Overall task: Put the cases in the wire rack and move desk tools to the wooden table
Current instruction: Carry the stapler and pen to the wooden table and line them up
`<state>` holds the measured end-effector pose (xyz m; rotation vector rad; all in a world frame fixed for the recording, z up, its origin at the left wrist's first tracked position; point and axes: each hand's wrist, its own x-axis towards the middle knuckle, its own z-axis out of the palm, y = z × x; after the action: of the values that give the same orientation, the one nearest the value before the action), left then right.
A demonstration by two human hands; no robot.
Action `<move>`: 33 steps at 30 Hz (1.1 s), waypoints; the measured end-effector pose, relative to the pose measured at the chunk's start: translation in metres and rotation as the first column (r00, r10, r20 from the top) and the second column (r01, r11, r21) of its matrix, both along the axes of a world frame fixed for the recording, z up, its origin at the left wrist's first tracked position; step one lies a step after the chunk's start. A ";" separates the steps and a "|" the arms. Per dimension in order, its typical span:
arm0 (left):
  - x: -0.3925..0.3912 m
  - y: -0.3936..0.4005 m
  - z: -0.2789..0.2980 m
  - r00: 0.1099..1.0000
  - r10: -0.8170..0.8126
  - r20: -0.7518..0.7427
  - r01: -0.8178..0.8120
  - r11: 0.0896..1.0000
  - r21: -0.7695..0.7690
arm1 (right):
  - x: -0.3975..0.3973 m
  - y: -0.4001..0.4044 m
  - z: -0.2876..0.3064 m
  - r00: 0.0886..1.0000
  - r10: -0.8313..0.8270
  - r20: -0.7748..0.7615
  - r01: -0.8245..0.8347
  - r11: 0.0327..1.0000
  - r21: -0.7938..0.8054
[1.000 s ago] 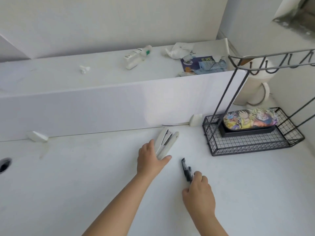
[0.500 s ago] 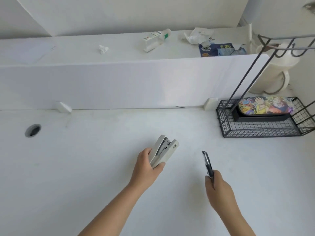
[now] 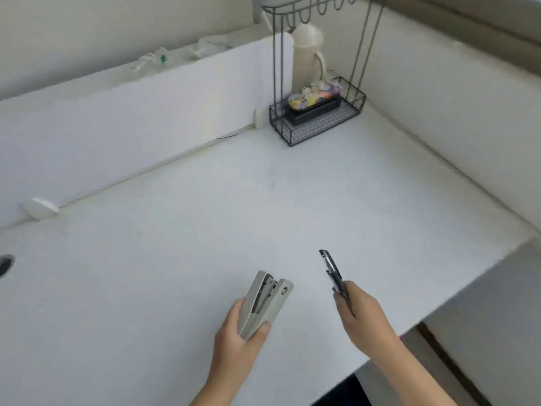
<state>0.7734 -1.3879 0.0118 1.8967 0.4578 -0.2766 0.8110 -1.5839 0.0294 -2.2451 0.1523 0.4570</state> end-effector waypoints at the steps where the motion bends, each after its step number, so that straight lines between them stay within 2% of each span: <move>1: -0.004 -0.007 0.001 0.997 -0.070 0.024 0.070 0.997 0.009 | -0.024 -0.006 0.002 0.997 -0.077 -0.003 0.077 0.997 0.014; 4: -0.030 -0.045 0.007 0.949 -0.311 0.056 0.310 0.950 0.023 | -0.116 -0.029 0.008 0.931 -0.361 -0.053 0.363 0.931 0.036; 7: -0.072 -0.086 0.005 0.846 -0.533 -0.009 0.533 0.846 0.015 | -0.210 -0.048 0.001 0.798 -0.597 -0.079 0.600 0.800 0.009; 11: -0.140 -0.140 -0.002 0.629 -0.773 -0.079 0.775 0.631 -0.003 | -0.321 -0.070 -0.007 0.518 -0.853 -0.068 0.855 0.518 0.018; 15: -0.210 -0.202 0.002 0.391 -0.918 -0.069 0.919 0.393 -0.023 | -0.416 -0.089 -0.006 0.241 -0.969 -0.048 0.970 0.240 0.030; 18: -0.273 -0.258 0.005 0.234 -0.972 -0.031 0.972 0.235 -0.022 | -0.494 -0.108 -0.006 0.055 -0.998 -0.024 0.997 0.053 0.050; 22: -0.367 -0.326 0.010 0.083 -0.997 -0.007 0.996 0.083 -0.025 | -0.611 -0.121 -0.005 -0.180 -0.984 -0.002 0.984 -0.180 -0.002; 28: -0.476 -0.380 0.007 -0.171 -0.985 -0.013 0.985 -0.170 -0.041 | -0.741 -0.108 -0.001 -0.601 -0.799 0.022 0.799 -0.602 -0.007; 30: -0.501 -0.397 0.001 -0.255 -0.966 -0.031 0.967 -0.255 -0.031 | -0.765 -0.106 -0.004 -0.673 -0.740 0.009 0.739 -0.673 -0.007; 33: -0.535 -0.431 -0.006 -0.324 -0.945 -0.051 0.946 -0.325 0.011 | -0.789 -0.116 -0.010 -0.743 -0.669 -0.036 0.669 -0.742 -0.026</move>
<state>0.2382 -1.8185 0.0063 1.7722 -1.4831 -1.4531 0.0217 -1.6999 0.0191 -0.6673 2.2520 -0.7869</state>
